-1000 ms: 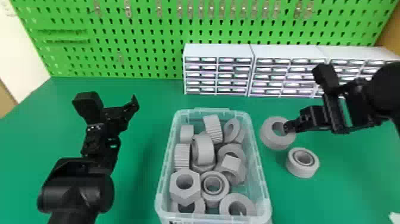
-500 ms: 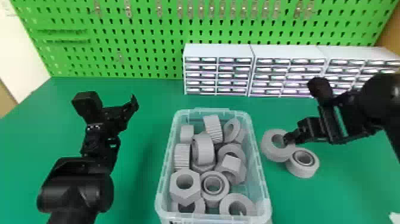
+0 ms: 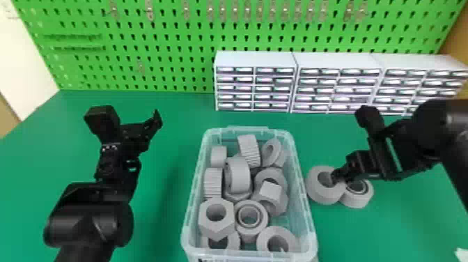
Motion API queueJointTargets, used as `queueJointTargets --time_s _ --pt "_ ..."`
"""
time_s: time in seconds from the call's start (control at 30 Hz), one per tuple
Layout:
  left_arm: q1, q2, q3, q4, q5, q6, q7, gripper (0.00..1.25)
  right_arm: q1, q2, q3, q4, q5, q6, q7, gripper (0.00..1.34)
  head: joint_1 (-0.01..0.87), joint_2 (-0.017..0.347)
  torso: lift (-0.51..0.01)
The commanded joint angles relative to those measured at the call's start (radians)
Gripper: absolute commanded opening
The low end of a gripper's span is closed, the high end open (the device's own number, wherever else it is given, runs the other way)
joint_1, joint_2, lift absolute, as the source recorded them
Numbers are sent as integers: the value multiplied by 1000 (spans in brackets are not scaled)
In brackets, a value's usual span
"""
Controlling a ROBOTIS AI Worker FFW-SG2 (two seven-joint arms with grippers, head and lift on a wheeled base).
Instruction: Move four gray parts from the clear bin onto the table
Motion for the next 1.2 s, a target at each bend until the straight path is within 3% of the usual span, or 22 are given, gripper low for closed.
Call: queueJointTargets --time_s 0.0,0.37,0.97,1.17 --pt "-1 0 -2 2 2 0 0 1086 8 6 6 31 4 1 0 342 693 72 -52" --pt "-3 -2 -7 5 8 0 0 1086 6 14 31 113 37 1 0 342 693 72 -52" --pt "0 -2 -4 5 9 -2 0 1086 15 18 31 146 86 1 0 350 693 72 -52" --pt "4 0 3 5 9 -2 0 1086 11 23 39 146 89 1 0 542 693 72 -52"
